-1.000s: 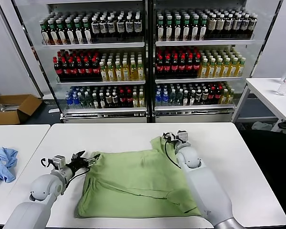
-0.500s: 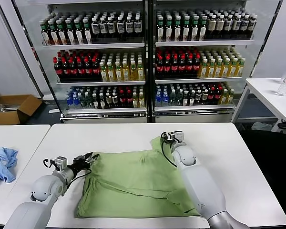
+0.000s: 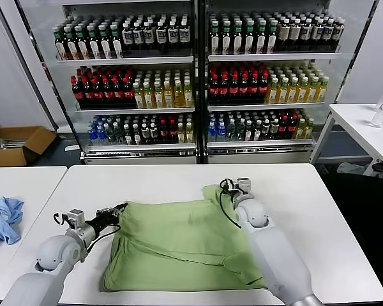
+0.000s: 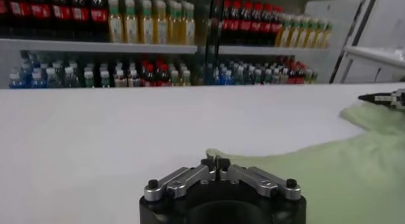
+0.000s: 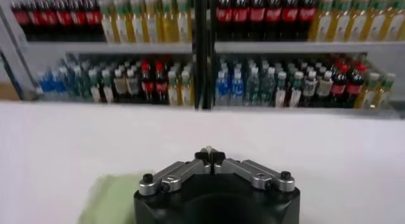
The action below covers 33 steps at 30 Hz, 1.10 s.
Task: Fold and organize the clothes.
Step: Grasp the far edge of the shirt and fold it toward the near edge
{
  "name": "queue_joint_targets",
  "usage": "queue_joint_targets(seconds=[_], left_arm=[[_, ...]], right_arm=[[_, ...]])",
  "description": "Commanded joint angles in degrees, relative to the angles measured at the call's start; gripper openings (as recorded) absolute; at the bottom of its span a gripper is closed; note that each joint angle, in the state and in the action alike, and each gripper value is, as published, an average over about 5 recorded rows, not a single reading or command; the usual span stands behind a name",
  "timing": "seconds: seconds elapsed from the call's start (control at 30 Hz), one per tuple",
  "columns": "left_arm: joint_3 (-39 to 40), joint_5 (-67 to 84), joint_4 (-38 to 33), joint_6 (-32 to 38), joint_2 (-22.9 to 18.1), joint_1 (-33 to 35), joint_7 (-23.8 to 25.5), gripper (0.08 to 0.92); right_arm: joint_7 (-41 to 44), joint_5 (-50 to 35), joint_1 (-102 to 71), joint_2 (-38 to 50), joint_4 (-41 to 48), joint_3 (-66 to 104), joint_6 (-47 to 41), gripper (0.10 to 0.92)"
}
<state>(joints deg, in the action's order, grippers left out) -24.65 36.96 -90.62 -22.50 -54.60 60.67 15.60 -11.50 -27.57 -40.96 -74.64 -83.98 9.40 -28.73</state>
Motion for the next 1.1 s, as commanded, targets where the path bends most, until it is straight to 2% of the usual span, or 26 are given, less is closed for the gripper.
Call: queue_joint_targets(seconds=[0.03, 0.17, 0.33, 0.8, 1.1], left_arm=[[-5.58, 5.20, -10.74, 1.15, 3.24, 10.79, 0.57, 0.084], [-8.42, 5.32, -14.39, 1.52, 3.99, 16.97, 1.54, 0.084], [-9.46, 3.69, -13.49, 2.72, 3.49, 19.32, 2.54, 0.084], [-10.94, 2.85, -13.53, 1.58, 3.37, 20.51, 5.43, 0.084], [-12.21, 1.85, -14.62, 0.28, 3.99, 22.90, 7.75, 0.084]], right_arm=[[-1.92, -7.15, -13.36, 9.03, -25.78, 2.90, -2.60, 0.106], [-1.93, -7.37, -23.34, 12.41, -35.30, 6.48, -3.01, 0.106], [-1.90, -7.08, -31.85, 13.30, -41.92, 11.17, -3.86, 0.106], [-2.28, -1.88, -48.44, 12.12, -49.62, 18.31, -3.93, 0.106], [-2.40, 2.10, -53.90, 11.71, -49.47, 18.87, -2.82, 0.106]])
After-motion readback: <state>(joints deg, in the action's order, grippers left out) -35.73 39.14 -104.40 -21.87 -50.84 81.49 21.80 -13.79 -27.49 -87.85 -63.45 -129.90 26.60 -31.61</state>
